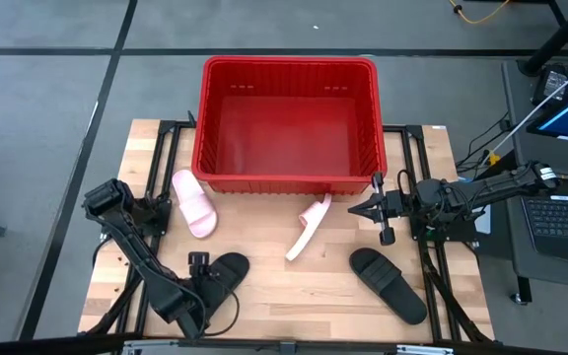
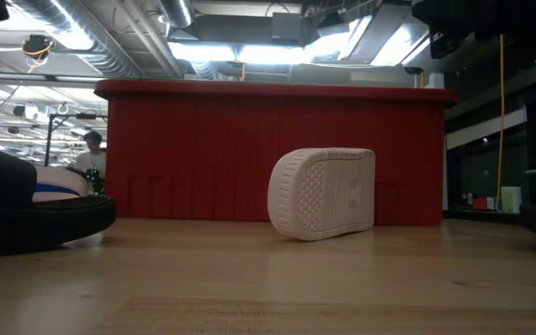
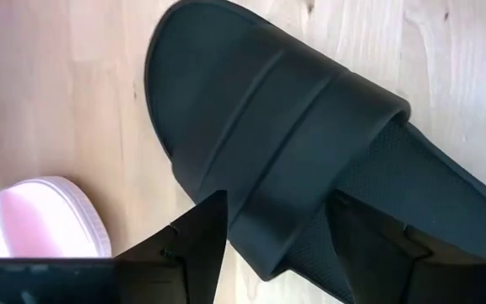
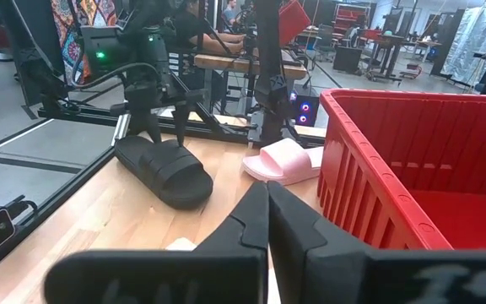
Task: Pick and place slides into bin
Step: Put the left black slide into the red bin
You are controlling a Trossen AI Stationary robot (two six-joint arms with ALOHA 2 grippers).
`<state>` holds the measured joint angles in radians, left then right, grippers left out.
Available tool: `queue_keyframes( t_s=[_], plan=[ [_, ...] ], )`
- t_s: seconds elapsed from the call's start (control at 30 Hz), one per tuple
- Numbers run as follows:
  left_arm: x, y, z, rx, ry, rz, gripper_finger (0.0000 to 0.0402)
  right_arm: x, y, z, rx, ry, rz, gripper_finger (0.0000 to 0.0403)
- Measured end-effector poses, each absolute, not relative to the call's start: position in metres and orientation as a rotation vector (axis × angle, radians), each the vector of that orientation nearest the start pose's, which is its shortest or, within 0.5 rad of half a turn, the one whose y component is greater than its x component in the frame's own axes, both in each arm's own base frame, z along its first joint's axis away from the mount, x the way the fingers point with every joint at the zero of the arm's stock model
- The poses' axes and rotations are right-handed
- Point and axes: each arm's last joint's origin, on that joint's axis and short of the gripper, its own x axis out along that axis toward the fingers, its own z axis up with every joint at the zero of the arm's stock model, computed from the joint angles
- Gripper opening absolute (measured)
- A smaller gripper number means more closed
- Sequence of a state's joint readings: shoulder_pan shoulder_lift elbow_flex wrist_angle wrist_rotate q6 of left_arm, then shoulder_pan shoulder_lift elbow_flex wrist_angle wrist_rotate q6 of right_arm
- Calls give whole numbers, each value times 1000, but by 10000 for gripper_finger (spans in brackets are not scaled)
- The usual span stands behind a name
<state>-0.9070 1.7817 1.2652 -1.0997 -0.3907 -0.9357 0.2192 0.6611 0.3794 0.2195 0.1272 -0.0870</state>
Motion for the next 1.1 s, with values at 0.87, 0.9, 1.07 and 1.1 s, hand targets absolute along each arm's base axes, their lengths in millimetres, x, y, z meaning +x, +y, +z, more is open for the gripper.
queue_keyframes(
  t_s=[0.87, 0.9, 1.07, 1.1],
  plan=[
    [205, -238, 199, 288, 1242, 188, 130, 157, 31, 249, -99, 58, 94, 6],
    [205, -238, 199, 288, 1242, 188, 127, 157, 31, 249, -99, 58, 94, 6],
    [205, -239, 199, 274, 1238, 197, 108, 157, 31, 249, -99, 58, 93, 6],
    [205, -239, 199, 269, 1235, 198, 106, 157, 31, 249, -99, 58, 94, 6]
  ],
)
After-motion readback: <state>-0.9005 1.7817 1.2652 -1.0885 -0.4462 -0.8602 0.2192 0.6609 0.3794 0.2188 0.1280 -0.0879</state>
